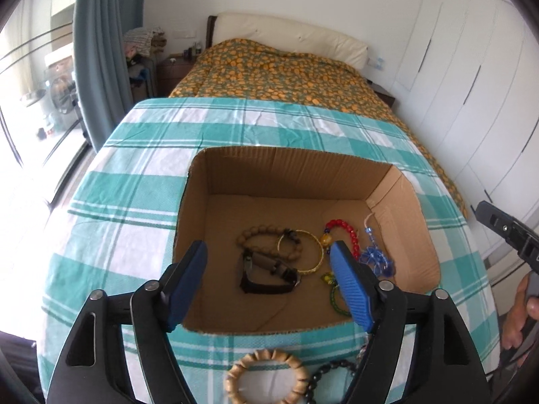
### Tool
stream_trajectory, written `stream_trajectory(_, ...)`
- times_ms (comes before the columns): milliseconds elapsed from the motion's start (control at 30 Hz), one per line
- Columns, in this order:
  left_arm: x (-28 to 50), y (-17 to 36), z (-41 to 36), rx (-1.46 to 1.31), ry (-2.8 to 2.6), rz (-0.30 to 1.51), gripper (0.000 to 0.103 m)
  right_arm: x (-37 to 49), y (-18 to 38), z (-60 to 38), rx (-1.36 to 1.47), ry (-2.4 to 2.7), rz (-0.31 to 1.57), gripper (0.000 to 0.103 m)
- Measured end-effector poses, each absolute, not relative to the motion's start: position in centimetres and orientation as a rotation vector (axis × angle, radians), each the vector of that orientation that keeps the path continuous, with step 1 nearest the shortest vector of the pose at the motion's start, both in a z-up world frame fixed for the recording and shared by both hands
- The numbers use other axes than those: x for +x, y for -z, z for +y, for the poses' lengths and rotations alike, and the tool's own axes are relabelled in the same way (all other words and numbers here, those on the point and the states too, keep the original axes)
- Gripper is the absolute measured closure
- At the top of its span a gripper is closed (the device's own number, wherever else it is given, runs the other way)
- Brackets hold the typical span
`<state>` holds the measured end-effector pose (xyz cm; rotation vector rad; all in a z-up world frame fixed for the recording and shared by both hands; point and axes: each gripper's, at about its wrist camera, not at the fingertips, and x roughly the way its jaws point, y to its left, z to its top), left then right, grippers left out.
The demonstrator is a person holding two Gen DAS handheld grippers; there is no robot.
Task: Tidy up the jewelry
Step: 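Carry the brown bracelet and blue strand into the box and open both tools, then withdraw both open tools from the box back over the jewelry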
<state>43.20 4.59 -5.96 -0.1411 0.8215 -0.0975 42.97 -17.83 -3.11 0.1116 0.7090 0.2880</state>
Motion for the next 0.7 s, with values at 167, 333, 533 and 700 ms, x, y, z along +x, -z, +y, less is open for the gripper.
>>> stream_trajectory(167,36.6,4.6,5.6,-0.116,0.073,0.773,0.009,36.8,3.9,-18.9,0.059,-0.245,0.684,0.049)
stream_trajectory(333,29.5,4.8,6.3,-0.097,0.031,0.741,0.005,29.9,7.3,-18.7,-0.001,-0.197,0.707,0.041)
stream_trajectory(533,23.0,8.8,5.8,-0.139,0.014,0.779,0.004,23.5,13.4,-17.3,-0.034,-0.145,0.784,0.04)
stream_trajectory(700,19.8,14.0,5.1,-0.135,-0.004,0.834,0.004,20.4,16.4,-16.6,-0.007,-0.139,0.815,0.04)
